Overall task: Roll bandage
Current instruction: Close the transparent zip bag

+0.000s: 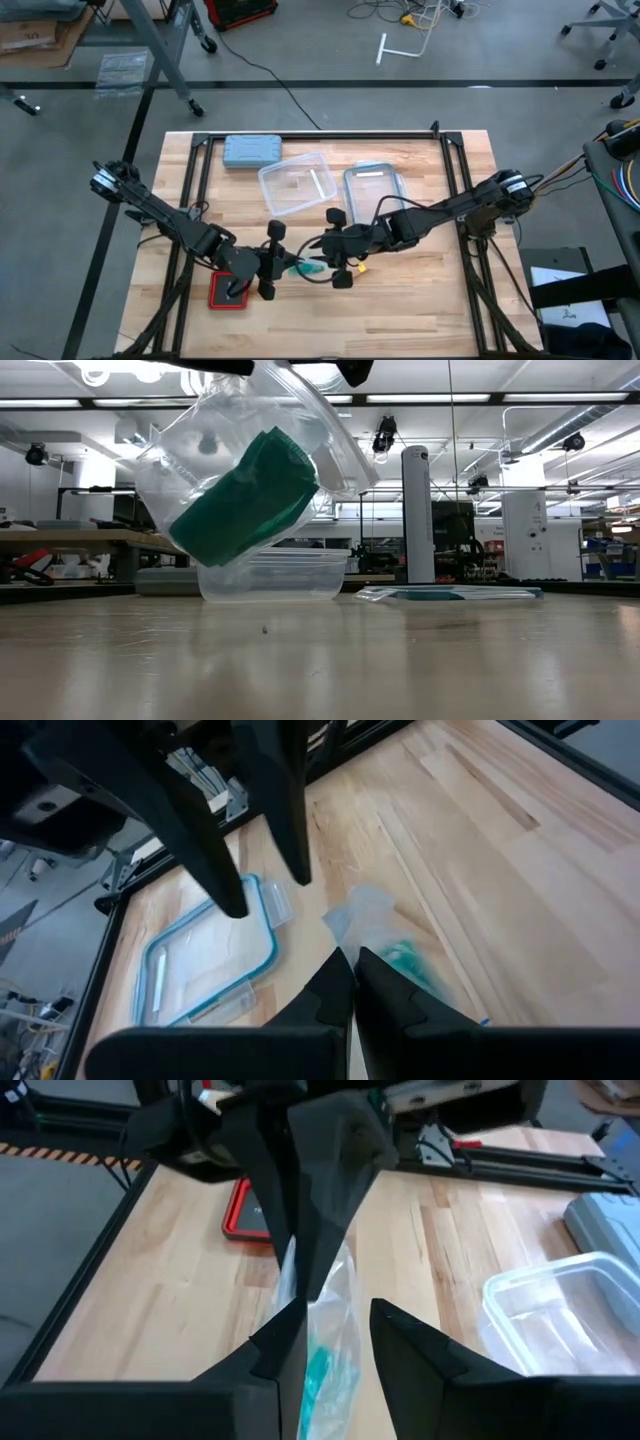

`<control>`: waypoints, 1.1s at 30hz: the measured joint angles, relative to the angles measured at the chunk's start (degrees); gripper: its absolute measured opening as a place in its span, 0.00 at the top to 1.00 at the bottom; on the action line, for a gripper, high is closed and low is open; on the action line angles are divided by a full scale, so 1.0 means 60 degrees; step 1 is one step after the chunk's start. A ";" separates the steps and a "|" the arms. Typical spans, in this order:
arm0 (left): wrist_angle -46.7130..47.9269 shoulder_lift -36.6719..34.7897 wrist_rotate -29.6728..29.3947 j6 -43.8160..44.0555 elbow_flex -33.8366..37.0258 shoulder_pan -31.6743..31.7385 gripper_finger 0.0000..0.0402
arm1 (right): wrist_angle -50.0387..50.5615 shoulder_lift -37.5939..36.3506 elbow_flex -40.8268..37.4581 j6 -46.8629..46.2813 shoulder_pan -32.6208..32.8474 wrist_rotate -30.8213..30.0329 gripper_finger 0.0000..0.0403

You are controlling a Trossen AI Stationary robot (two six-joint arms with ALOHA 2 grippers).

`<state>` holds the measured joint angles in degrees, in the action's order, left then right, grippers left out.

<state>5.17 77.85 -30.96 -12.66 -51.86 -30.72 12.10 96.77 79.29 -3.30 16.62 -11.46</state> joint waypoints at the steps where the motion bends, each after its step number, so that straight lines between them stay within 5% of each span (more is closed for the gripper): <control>1: -0.0002 0.0000 0.0003 -0.0007 0.0000 -0.0001 1.00 | 0.0048 0.0000 0.0000 -0.0034 -0.0001 0.0007 0.73; 18: -0.0004 -0.0004 -0.0791 -0.0358 0.0000 -0.0001 1.00 | -0.0267 0.0419 0.0000 -0.0840 -0.0119 0.0412 0.68; 33: -0.0194 -0.0004 -0.0725 -0.0384 0.0000 -0.0001 1.00 | -0.0645 0.0419 0.0000 -0.0516 -0.0134 0.0412 0.97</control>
<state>4.00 77.82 -35.31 -14.96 -51.86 -30.72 8.23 99.29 79.29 -6.40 15.81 -8.99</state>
